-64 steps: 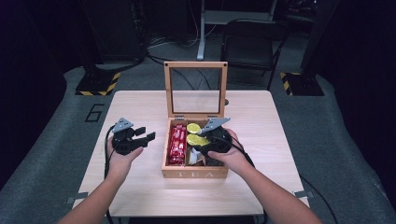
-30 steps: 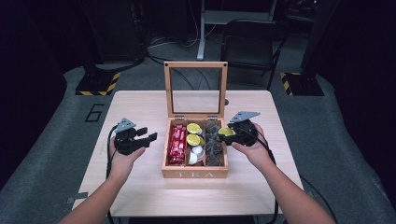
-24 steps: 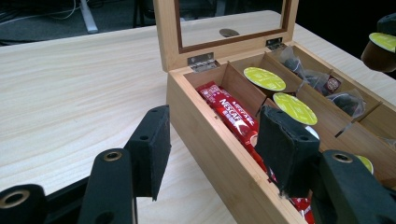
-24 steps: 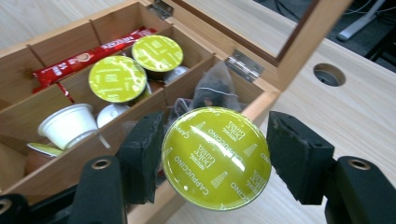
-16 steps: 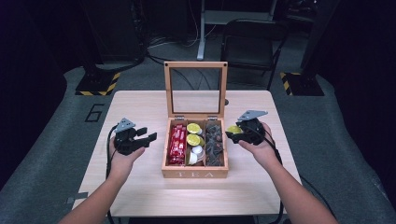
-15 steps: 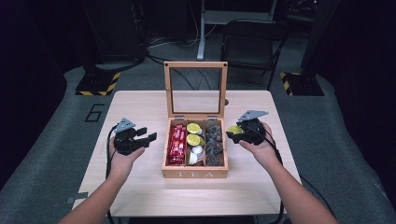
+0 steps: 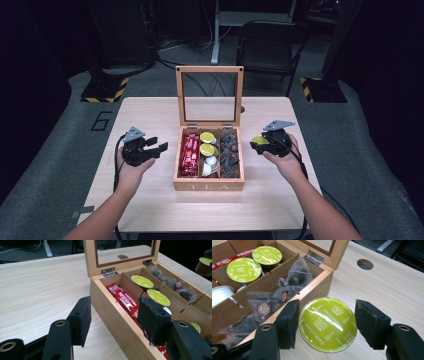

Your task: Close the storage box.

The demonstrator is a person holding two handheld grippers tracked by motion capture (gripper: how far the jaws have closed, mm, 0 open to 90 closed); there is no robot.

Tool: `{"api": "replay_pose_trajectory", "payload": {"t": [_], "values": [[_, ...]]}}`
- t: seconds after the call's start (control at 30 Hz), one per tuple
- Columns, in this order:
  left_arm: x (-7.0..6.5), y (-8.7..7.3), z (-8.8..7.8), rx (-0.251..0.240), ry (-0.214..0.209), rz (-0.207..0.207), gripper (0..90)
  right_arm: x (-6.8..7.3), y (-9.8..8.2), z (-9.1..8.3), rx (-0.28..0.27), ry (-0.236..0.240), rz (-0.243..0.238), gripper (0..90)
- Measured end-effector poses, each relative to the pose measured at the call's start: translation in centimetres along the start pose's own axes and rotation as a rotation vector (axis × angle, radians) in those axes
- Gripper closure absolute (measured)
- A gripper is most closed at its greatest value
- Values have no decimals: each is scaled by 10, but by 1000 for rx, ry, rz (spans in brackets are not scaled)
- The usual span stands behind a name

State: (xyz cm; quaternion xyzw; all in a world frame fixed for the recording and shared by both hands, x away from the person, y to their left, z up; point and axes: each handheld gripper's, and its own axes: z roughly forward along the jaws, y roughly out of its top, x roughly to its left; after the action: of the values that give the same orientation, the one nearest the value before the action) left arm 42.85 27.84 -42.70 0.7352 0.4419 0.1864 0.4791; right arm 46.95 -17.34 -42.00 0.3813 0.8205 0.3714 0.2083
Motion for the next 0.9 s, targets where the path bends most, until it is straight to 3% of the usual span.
{"api": "replay_pose_trajectory", "payload": {"t": [0.53,0.9], "values": [[-2,-2,4,6,-7,-1,447,-17,-34,2,22,-48,84,374],[-4,-3,6,10,-8,5,447,-23,-53,9,45,-76,108,374]]}}
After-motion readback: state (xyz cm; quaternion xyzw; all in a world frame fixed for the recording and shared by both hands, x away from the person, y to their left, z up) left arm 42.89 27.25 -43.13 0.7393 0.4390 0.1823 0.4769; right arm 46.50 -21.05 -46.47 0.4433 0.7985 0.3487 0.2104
